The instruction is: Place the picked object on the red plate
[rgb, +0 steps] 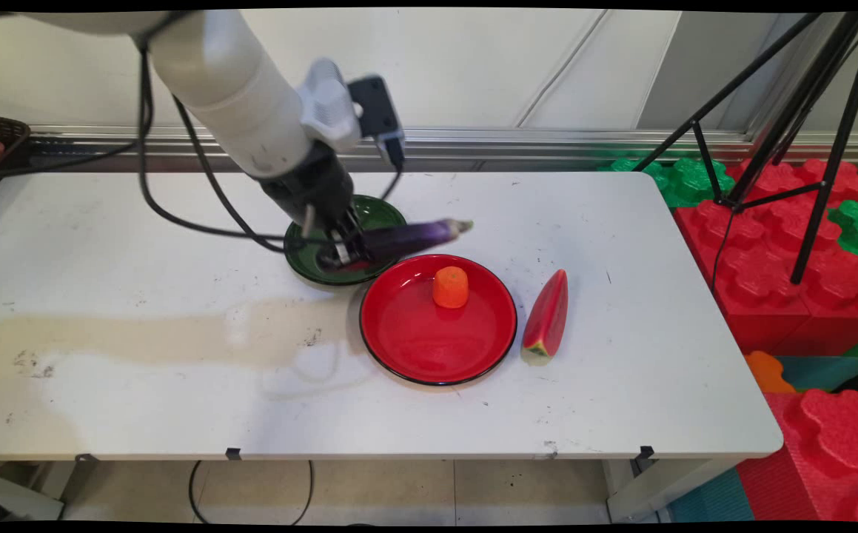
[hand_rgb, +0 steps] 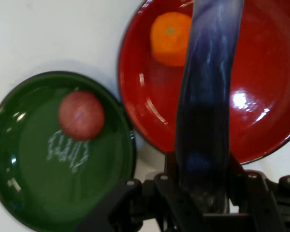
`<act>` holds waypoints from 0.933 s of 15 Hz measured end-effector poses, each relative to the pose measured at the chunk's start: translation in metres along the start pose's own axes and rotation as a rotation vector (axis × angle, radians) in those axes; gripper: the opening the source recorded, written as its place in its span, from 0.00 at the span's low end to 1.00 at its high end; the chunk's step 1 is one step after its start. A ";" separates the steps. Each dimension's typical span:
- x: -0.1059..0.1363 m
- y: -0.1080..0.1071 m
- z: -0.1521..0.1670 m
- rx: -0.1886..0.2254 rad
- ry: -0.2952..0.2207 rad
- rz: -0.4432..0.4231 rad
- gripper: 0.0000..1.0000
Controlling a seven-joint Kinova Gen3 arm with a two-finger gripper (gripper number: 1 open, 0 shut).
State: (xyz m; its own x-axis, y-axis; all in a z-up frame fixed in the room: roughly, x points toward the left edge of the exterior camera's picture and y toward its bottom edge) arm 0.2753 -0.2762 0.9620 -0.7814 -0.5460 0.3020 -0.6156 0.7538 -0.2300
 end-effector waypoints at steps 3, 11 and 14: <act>0.010 0.013 0.026 -0.038 0.002 0.021 0.00; 0.021 0.024 0.095 -0.104 0.015 0.063 0.00; 0.022 0.025 0.116 -0.127 0.021 0.076 0.00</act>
State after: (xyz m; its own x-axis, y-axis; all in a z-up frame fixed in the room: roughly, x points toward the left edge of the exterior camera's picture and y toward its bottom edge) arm 0.2308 -0.3113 0.8553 -0.8224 -0.4787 0.3075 -0.5357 0.8336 -0.1349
